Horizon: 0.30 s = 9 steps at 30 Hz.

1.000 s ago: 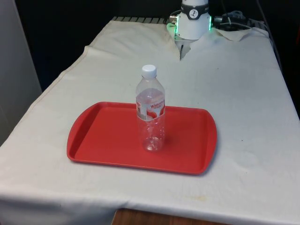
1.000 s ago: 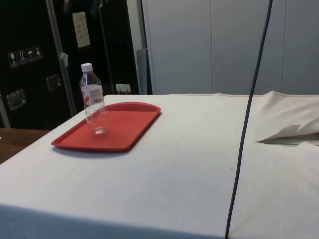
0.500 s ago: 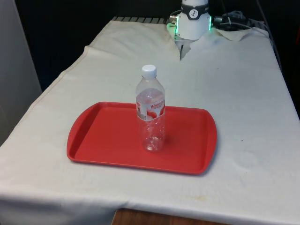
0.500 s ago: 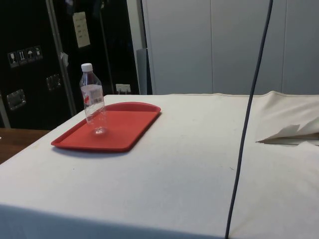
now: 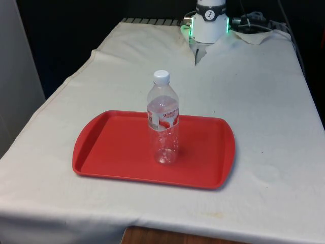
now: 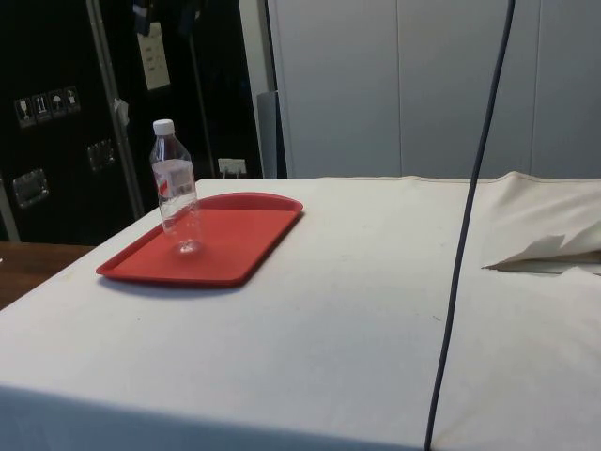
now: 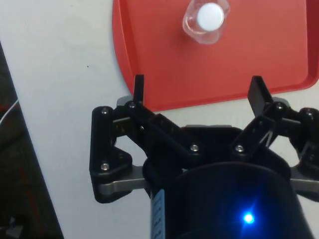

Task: Place the bottle upright on the tray.

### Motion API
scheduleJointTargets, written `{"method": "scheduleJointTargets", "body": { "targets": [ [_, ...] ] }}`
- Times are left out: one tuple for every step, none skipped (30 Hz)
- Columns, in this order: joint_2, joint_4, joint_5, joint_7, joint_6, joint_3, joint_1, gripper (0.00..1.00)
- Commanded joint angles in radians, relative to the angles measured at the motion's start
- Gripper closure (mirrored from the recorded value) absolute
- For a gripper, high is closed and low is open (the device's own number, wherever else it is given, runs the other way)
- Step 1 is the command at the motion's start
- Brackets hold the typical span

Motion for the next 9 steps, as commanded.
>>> {"method": "scheduleJointTargets", "body": {
  "targets": [
    [-0.006,-0.004,-0.002,-0.01,-0.01,0.0,0.001,0.0],
    [-0.006,-0.005,-0.002,-0.016,-0.013,0.0,0.001,0.0],
    [-0.006,-0.006,-0.002,-0.023,-0.015,0.0,0.001,0.0],
    [-0.007,-0.007,-0.002,-0.034,-0.022,0.0,0.001,0.0],
    [-0.006,-0.006,0.001,-0.039,-0.024,0.0,0.0,0.0],
    [-0.006,-0.005,0.003,-0.042,-0.024,0.0,-0.001,0.0],
    [-0.006,-0.004,0.005,-0.045,-0.023,0.0,-0.001,0.0],
    [-0.006,-0.004,0.007,-0.047,-0.022,0.0,-0.001,0.0],
    [-0.005,-0.004,0.006,-0.046,-0.022,0.0,-0.001,0.0]
  ]
}}
